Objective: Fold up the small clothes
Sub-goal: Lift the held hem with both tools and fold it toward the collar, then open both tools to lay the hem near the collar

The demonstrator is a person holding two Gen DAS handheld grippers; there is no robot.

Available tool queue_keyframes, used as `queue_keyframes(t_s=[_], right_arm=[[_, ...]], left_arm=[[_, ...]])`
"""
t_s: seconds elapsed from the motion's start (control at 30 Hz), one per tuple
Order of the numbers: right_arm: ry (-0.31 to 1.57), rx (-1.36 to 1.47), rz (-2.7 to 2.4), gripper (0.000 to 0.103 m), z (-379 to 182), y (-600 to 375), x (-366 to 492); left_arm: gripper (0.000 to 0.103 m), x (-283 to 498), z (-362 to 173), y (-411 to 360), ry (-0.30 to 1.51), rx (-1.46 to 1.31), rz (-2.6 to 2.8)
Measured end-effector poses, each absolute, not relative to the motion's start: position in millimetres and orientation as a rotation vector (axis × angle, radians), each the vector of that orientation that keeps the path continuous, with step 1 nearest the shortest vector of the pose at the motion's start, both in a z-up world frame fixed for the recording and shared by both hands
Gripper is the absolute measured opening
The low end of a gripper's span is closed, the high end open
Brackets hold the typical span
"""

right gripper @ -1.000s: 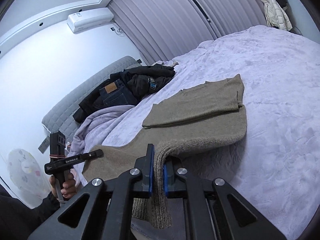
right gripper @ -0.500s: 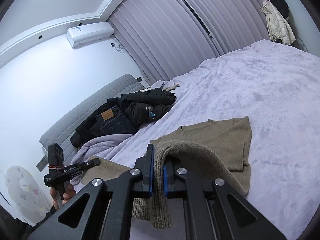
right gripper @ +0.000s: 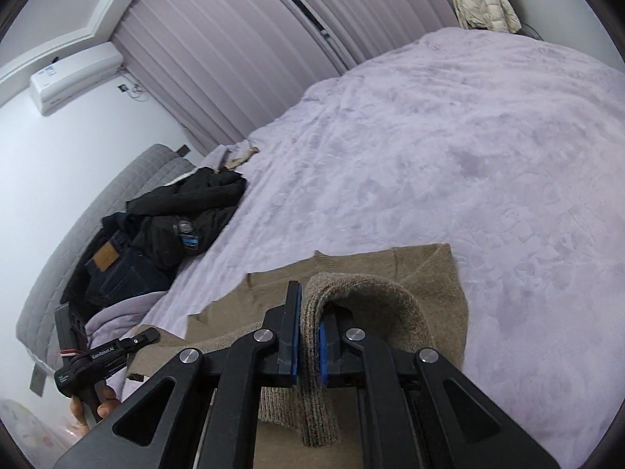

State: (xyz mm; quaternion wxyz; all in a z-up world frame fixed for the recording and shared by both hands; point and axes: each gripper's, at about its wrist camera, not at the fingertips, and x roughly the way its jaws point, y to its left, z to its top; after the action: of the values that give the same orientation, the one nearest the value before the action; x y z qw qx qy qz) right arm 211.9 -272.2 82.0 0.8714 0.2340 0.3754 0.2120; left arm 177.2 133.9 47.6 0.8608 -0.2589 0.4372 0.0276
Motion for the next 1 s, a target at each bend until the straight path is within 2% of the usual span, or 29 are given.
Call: queue_keyframes(t_s=[0.07,0.1,0.13,0.17,0.2,0.23,0.27,0.33,0.4,0.53,0.67,0.73,0.9,1.0], right_arm=[[0.828,0.487,0.392,0.008,63,-270,230],[0.857,0.478,0.366,0.008,54,-268,239],[0.889,0.471,0.353,0.012,47,-267,247],[0.932,0.459,0.332,0.012,39,-264,256],[0.966,0.455,0.321,0.017,34,-262,263],[0.990,0.468,0.333,0.029,30,-263,267],[0.991,0.494,0.359,0.036,29,-265,269],[0.959,0.561,0.395,0.071,34,-272,265],[0.923,0.601,0.390,0.081,44,-282,254],[0.856,0.566,0.452,0.081,70,-294,214],[0.900,0.173,0.572,0.081,80,-257,178],[0.950,0.019,0.663,0.081,72,-233,172],[1.072,-0.170,0.748,0.081,44,-183,211],[1.050,-0.151,0.641,0.080,45,-182,247]], left_arm=[[0.014,195,26,138,0.979,-0.576,0.066],[0.019,202,17,140,1.014,-0.597,0.066],[0.030,205,12,142,1.025,-0.634,0.041],[0.051,205,12,144,1.006,-0.672,-0.001],[0.065,202,14,146,0.972,-0.710,-0.057],[0.091,199,18,148,0.944,-0.736,-0.079],[0.102,194,24,150,0.916,-0.749,-0.070],[0.102,185,35,154,0.883,-0.764,-0.059],[0.102,172,44,162,0.879,-0.805,-0.112],[0.102,133,66,162,0.836,-0.696,-0.151],[0.102,116,65,111,0.914,-0.298,-0.289],[0.102,125,63,86,0.940,-0.195,-0.359],[0.102,196,40,59,1.077,-0.169,-0.365],[0.102,219,44,83,1.034,-0.257,-0.206]])
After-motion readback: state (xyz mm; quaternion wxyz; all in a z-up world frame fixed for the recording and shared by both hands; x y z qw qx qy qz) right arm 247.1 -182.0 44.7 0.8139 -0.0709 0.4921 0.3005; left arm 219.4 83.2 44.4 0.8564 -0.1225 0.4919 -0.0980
